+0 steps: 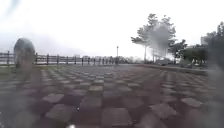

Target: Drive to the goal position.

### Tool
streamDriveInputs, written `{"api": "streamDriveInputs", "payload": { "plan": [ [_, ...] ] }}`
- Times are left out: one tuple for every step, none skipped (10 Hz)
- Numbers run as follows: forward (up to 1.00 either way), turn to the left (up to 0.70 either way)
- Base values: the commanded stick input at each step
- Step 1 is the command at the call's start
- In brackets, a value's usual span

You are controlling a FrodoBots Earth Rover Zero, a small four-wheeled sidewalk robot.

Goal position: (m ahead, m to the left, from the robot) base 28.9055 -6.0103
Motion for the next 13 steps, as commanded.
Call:
{"api": "streamDriveInputs", "payload": {
  "plan": [
    [0.0,0.0],
    [0.0,0.0],
    [0.0,0.0],
    [0.0,0.0],
    [0.0,0.0],
    [0.0,0.0],
    [0.44,0.0],
    [1.0,0.0],
    [1.0,0.0],
    [1.0,0.0],
    [1.0,0.0],
    [1.0,0.0],
    [1.0,0.0]
  ]
}}
